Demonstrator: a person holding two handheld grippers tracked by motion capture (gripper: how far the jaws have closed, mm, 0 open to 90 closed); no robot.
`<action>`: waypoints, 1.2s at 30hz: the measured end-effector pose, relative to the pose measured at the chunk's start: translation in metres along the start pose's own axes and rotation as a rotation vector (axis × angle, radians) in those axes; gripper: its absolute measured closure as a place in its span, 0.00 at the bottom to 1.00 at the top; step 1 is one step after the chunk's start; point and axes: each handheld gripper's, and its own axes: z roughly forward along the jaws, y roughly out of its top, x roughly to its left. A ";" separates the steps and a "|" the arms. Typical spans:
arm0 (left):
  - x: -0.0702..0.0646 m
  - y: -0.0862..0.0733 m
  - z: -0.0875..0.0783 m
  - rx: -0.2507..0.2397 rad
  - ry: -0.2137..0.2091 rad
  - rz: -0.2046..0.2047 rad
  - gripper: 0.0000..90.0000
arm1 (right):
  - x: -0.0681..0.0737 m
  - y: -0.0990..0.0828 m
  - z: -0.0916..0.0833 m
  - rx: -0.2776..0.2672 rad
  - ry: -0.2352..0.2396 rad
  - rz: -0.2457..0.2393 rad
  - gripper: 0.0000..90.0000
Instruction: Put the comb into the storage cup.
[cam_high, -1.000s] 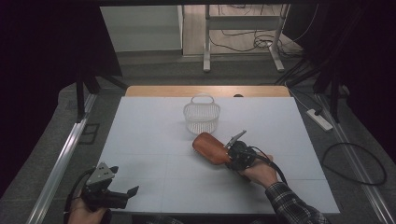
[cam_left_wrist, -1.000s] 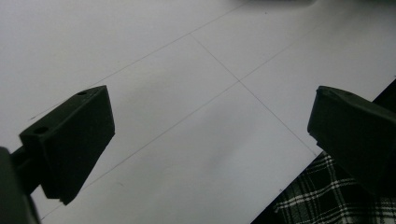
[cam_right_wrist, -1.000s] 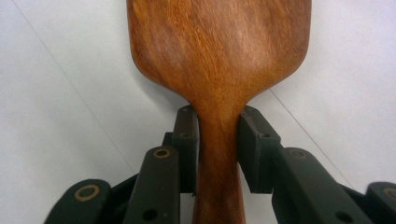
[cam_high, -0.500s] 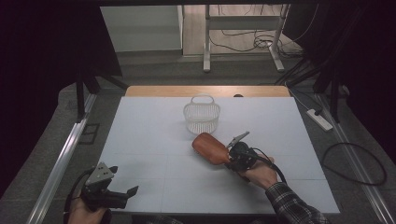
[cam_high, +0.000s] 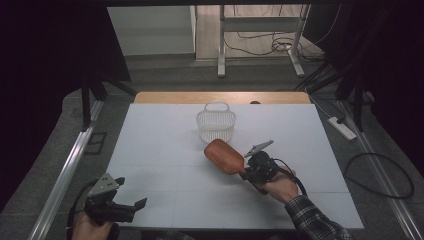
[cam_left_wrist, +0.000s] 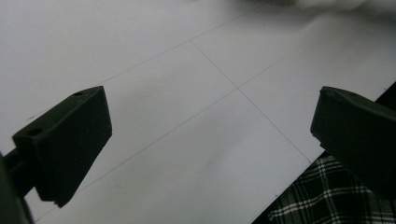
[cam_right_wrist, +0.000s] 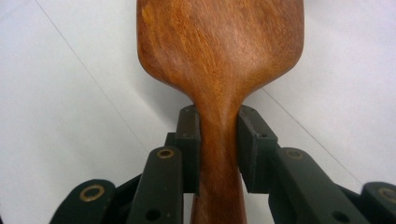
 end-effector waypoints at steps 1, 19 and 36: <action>0.000 0.001 0.001 0.001 -0.009 0.001 0.00 | 0.000 0.000 -0.002 -0.006 0.003 0.002 0.80; -0.002 0.021 0.015 -0.047 -0.056 0.008 0.00 | 0.004 0.002 -0.028 -0.127 0.024 -0.009 0.80; -0.007 0.066 0.028 -0.073 -0.102 0.004 0.00 | 0.011 0.006 -0.047 -0.218 0.029 -0.037 0.80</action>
